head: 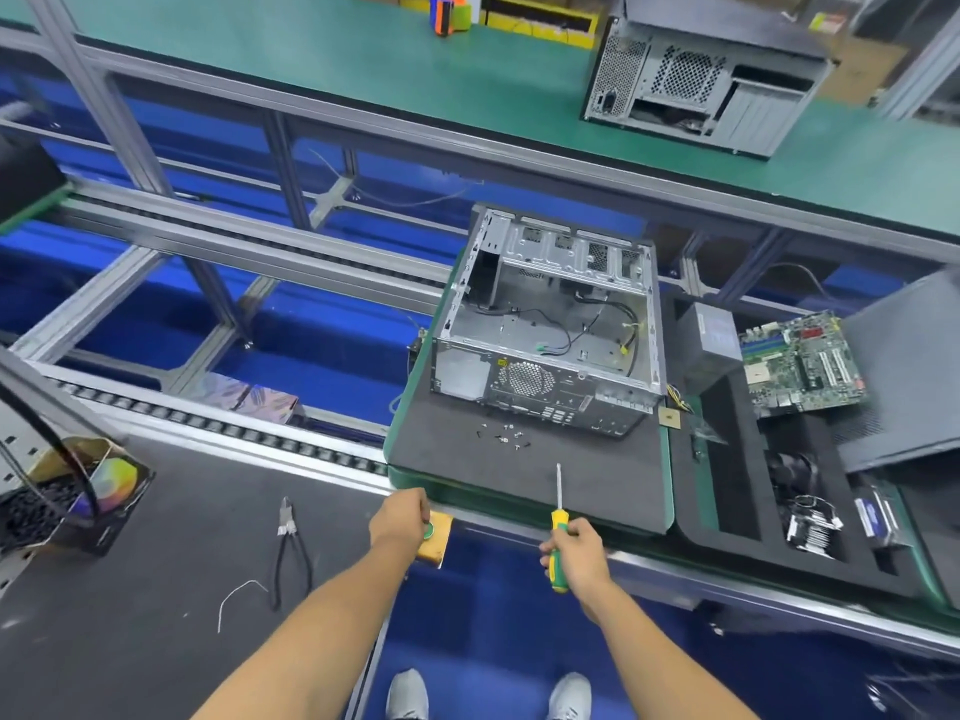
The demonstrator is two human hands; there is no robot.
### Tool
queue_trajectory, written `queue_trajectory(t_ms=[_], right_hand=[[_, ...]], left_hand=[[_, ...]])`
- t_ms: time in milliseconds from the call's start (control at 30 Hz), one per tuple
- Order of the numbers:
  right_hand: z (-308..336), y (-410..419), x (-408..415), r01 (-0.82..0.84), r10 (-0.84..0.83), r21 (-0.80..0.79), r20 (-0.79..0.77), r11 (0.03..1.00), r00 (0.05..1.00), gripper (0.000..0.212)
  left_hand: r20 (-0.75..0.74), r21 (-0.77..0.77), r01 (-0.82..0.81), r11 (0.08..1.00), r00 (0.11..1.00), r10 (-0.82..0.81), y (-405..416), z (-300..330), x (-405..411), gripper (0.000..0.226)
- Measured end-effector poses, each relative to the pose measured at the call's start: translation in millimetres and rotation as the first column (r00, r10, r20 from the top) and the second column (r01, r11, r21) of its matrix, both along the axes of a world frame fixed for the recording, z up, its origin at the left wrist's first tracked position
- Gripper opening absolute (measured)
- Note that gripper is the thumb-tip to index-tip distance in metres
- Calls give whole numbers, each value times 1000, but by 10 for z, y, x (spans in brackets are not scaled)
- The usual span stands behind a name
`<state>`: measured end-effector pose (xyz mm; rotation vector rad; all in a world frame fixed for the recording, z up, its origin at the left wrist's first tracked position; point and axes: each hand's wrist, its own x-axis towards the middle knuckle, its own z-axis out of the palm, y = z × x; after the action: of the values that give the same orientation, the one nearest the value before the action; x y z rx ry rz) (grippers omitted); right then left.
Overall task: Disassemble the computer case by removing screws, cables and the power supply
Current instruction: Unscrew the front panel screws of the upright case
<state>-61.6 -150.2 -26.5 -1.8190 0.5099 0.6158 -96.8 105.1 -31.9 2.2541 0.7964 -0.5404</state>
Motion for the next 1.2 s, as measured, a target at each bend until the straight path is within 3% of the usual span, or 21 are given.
queue_trajectory(t_ms=[233, 333, 500, 700, 867, 1000, 1200], right_hand=[[32, 24, 3, 13, -12, -15, 15, 1000, 1000, 8], [55, 48, 6, 11, -11, -11, 16, 1000, 1000, 7], [132, 62, 19, 21, -21, 10, 16, 1000, 1000, 9], [258, -13, 82, 69, -71, 54, 26, 996, 997, 13], [383, -165, 142, 114, -117, 68, 46, 991, 992, 15], [497, -316, 210, 133, -140, 98, 74, 986, 987, 17], [667, -650, 403, 133, -145, 105, 119, 986, 982, 7]], left_hand=[[-48, 55, 146, 988, 988, -144, 15, -20, 34, 29], [-78, 101, 262, 960, 964, -254, 40, 2, 48, 15], [-131, 148, 382, 912, 922, -365, -77, 98, 87, 39], [47, 22, 407, 913, 912, -407, -405, 352, 242, 20], [178, -80, 540, 838, 835, -521, -766, 544, 394, 16], [272, -189, 562, 805, 818, -507, -1048, 607, 547, 16], [383, -209, 585, 784, 786, -485, -1426, 735, 829, 8]])
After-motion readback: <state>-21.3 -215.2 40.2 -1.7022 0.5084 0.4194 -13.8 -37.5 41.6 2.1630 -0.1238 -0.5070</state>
